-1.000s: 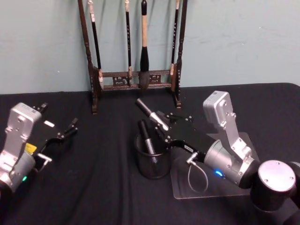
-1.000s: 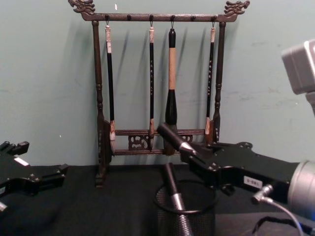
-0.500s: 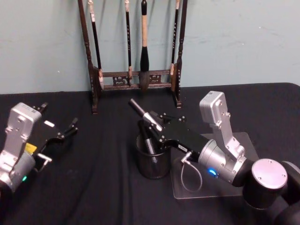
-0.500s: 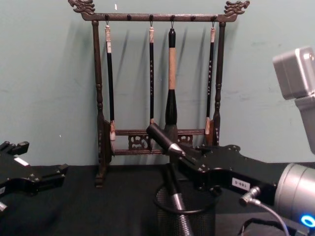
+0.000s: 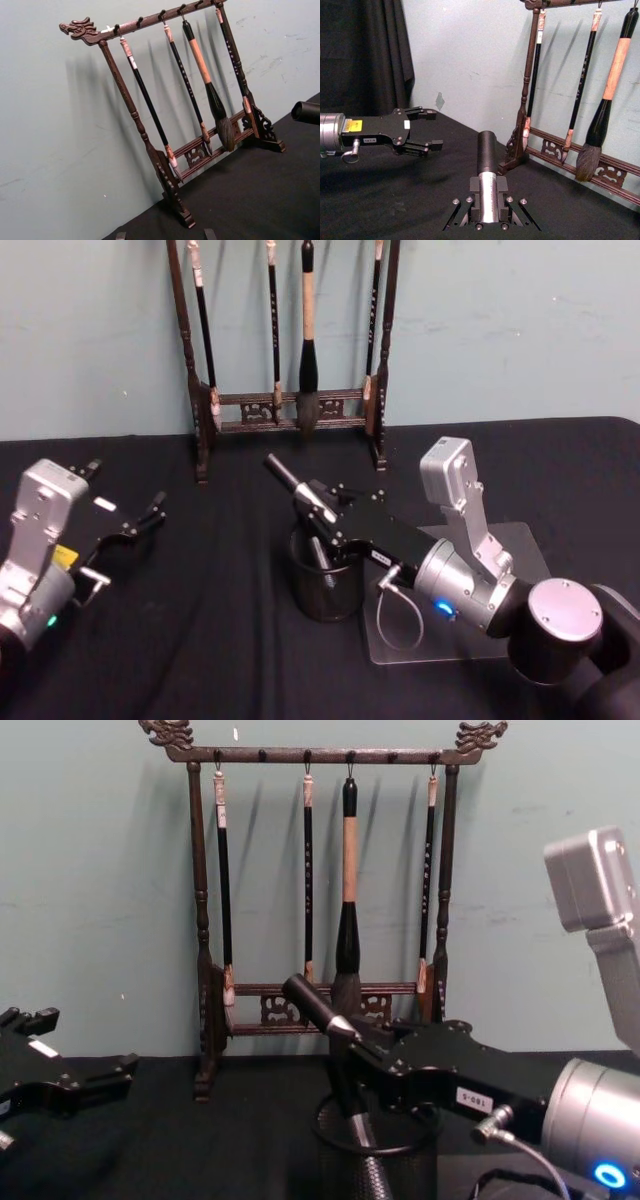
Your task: Pick up the water-based marker from the table and place it into the pen holder.
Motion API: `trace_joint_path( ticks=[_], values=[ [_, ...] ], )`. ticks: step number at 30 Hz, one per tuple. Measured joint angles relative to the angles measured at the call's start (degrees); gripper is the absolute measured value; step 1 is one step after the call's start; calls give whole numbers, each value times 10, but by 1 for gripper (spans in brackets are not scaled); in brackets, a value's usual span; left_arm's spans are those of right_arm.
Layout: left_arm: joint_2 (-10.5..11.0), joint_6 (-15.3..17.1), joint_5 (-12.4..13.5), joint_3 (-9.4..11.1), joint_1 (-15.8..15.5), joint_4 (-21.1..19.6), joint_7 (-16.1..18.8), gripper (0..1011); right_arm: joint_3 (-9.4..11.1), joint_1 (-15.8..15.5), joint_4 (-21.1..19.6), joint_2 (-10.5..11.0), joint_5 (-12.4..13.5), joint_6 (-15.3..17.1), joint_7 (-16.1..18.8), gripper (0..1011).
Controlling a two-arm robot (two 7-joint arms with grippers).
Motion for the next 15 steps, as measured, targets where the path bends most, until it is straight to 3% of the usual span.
trace_joint_path(
  ticks=[15],
  values=[
    [0, 0, 0, 0, 0, 0, 0, 1009, -1, 2, 26, -6, 26, -27, 16, 197]
  ],
)
